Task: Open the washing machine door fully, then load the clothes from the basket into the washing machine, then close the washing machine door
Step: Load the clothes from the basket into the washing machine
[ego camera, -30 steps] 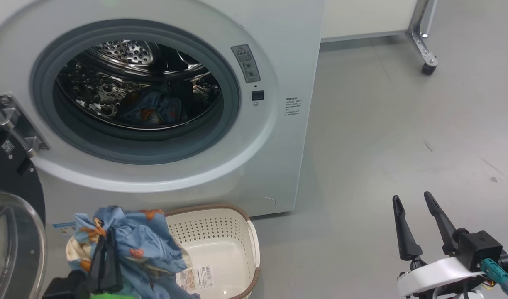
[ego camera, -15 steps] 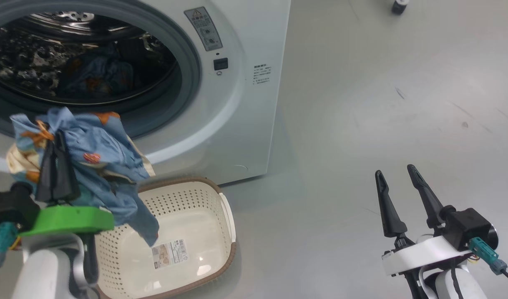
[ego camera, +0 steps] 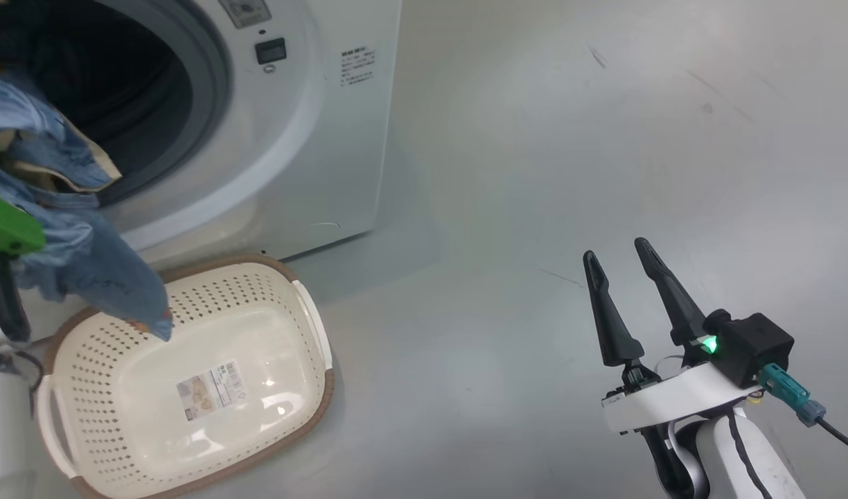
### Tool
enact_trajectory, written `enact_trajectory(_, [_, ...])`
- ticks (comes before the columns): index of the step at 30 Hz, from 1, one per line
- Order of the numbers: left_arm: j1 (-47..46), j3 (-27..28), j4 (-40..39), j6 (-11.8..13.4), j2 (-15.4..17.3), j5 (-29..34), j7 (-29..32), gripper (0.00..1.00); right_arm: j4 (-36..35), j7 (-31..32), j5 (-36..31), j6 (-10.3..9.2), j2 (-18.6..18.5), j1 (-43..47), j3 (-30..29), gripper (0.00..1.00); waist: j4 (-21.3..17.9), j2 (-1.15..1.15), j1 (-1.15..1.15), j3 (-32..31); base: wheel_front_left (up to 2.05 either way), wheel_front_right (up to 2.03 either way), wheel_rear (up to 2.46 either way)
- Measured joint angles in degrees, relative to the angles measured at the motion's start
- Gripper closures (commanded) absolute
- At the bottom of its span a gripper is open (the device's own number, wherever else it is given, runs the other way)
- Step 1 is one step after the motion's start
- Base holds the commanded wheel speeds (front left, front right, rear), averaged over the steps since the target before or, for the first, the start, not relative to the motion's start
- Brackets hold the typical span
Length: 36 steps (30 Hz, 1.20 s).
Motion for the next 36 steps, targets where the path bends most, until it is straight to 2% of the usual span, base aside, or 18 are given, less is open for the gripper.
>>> enact_trajectory(7, [-8.4, -0.2, 4.8, 0.0, 1.5, 0.0, 2.1, 1.00, -0.3, 0.0, 0.5, -0.01, 0.0, -2.3, 1.9, 0.00, -3.1, 0.00, 0.00, 5.4, 0.00, 0.00, 0.00])
enact_trajectory(18, [-20.2, 0.5, 11.9, 0.0, 7.7, 2.4, 5.2, 1.00, -0.4, 0.0, 2.2, -0.03, 0.0, -4.4, 6.2, 0.00, -6.5, 0.00, 0.01, 12.8, 0.00, 0.00, 0.00])
enact_trajectory(26, [-29.6, 1.2, 14.9, -0.1, 8.3, 1.5, 5.7, 1.00, -0.4, 0.0, 2.5, -0.19, 0.0, -4.4, 8.0, 0.00, -8.1, 0.00, 0.01, 17.0, 0.00, 0.00, 0.00])
enact_trajectory(33, [-37.8, 2.1, 15.3, -1.0, 8.3, 0.4, 1.4, 1.00, -1.0, 0.0, 2.6, -1.19, 0.0, -5.3, 7.6, 0.00, -8.5, 0.00, 0.01, 19.2, 0.00, 0.00, 0.00])
enact_trajectory(36, [-38.7, 1.9, 16.6, -1.2, 9.0, 0.7, -0.1, 1.00, -0.9, 0.0, 2.6, -1.19, 0.1, -5.6, 7.9, 0.00, -8.4, 0.00, 0.01, 19.6, 0.00, 0.00, 0.00])
